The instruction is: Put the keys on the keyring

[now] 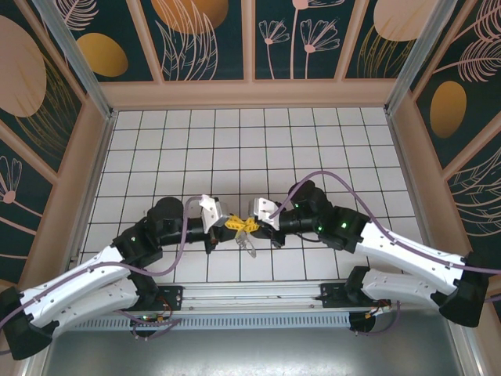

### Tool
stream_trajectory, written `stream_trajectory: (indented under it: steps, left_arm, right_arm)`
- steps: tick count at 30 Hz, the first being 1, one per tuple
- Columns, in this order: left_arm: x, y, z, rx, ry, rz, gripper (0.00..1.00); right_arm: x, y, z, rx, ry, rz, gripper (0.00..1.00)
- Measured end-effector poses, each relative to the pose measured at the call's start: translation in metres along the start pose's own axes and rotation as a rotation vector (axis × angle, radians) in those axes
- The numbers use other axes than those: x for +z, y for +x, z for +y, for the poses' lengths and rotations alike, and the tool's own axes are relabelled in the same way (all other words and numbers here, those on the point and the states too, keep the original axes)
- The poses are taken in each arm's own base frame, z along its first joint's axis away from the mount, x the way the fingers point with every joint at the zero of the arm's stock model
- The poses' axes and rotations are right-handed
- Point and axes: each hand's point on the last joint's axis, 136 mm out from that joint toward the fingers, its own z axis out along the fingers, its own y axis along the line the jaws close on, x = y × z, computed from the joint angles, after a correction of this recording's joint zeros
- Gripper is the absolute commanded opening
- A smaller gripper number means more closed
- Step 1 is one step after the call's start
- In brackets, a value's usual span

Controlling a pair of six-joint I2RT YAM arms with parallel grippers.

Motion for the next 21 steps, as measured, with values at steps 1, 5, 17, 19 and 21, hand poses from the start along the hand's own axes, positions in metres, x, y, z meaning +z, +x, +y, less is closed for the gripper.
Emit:
stream_trajectory:
  steps: [1, 5, 17, 19, 21]
  left_arm:
    - [-0.002, -0.002, -0.002, 0.003, 0.008, -0.021, 0.00]
    - [-0.012, -0.016, -0.011, 0.015, 0.037, -0.150, 0.00]
    - [-0.021, -0.035, -0.025, 0.038, 0.114, -0.330, 0.00]
    - [-0.021, -0.036, -0.026, 0.039, 0.121, -0.343, 0.00]
    - [-0.020, -0.035, -0.026, 0.035, 0.128, -0.352, 0.00]
  right_arm:
    - [-0.002, -0.003, 0.001, -0.005, -0.001, -0.011, 0.00]
    - [-0.008, -0.020, 0.007, -0.034, -0.015, -0.079, 0.00]
    - [-0.017, -0.043, 0.018, -0.069, -0.064, -0.203, 0.05]
    - [-0.017, -0.044, 0.018, -0.069, -0.065, -0.211, 0.07]
    - [-0.017, -0.043, 0.018, -0.067, -0.067, -0.213, 0.08]
